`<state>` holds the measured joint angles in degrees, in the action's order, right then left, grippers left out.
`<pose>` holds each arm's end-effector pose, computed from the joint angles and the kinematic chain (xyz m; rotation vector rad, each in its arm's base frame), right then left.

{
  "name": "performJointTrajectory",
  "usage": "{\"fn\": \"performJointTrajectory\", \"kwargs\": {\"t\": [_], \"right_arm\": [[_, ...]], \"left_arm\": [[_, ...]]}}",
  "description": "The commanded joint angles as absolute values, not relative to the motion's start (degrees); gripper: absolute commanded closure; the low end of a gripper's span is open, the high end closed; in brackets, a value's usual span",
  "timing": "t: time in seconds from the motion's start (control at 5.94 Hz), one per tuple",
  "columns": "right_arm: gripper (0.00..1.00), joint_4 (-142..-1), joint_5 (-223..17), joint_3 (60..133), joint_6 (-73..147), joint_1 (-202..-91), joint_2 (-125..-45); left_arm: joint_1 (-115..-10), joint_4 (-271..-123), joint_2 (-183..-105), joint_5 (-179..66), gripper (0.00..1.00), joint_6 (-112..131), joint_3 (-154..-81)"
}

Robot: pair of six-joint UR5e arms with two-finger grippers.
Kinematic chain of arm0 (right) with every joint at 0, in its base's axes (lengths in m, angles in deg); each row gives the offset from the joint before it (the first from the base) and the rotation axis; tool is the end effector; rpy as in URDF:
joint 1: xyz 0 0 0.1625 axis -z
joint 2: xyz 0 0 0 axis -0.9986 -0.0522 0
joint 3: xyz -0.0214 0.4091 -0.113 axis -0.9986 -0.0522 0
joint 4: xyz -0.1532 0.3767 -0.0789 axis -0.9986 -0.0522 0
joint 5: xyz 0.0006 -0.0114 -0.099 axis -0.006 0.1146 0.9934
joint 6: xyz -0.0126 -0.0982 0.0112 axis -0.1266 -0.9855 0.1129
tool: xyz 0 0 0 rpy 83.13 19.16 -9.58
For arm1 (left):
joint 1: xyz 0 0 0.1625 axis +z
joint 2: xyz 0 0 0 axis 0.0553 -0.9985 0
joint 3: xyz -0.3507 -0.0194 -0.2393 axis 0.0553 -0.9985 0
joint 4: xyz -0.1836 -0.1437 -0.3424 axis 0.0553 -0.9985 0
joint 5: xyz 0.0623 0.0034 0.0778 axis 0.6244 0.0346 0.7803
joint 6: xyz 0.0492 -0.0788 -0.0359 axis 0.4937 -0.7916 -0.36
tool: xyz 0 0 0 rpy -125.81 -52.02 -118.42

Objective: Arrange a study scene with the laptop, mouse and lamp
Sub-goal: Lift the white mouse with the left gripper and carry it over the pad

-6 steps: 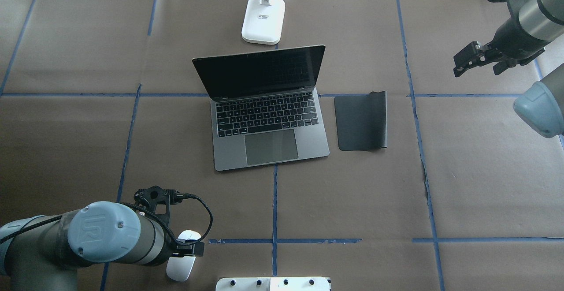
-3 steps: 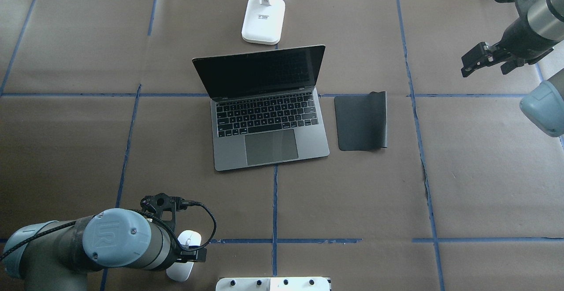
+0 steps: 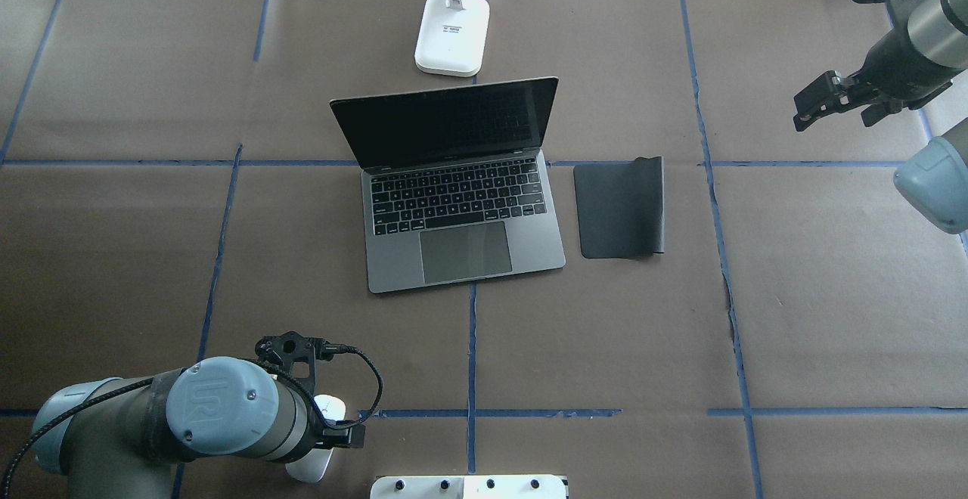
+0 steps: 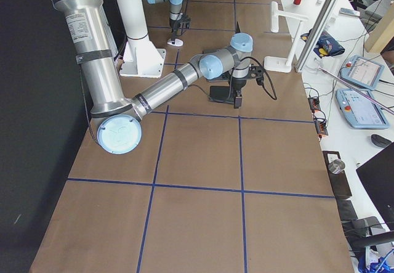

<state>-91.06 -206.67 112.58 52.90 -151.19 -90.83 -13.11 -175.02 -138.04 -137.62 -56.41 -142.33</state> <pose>-0.1776 -0.5359 0.3832 0.0936 -0.7748 -0.0438 0.5154 -0.2039 0.3259 -0.0767 0.7901 0.0710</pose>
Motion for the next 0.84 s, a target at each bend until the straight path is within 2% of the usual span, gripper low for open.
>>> {"fn": "performJointTrajectory", "kwargs": {"t": [0.0,0.17,0.34,0.5,0.67], "right_arm": [[0.00,-91.05,-206.58,112.54,52.90,-151.25,-90.83],[0.00,-91.05,-206.58,112.54,52.90,-151.25,-90.83],[0.00,-91.05,-206.67,112.54,52.90,-151.17,-90.48],[0.00,-91.05,-206.67,112.54,52.90,-151.17,-90.56],[0.00,-91.05,-206.67,112.54,52.90,-151.17,-90.56]], "left_arm": [[-13.10,-175.14,-138.24,-137.63,0.00,-56.43,-141.42],[-13.10,-175.14,-138.24,-137.63,0.21,-56.43,-141.24],[-13.10,-175.14,-138.33,-137.81,0.64,-56.26,-141.93],[-13.10,-175.05,-138.24,-137.89,0.84,-56.25,-142.12],[-13.10,-174.97,-138.24,-137.89,0.94,-56.34,-142.12]]}}
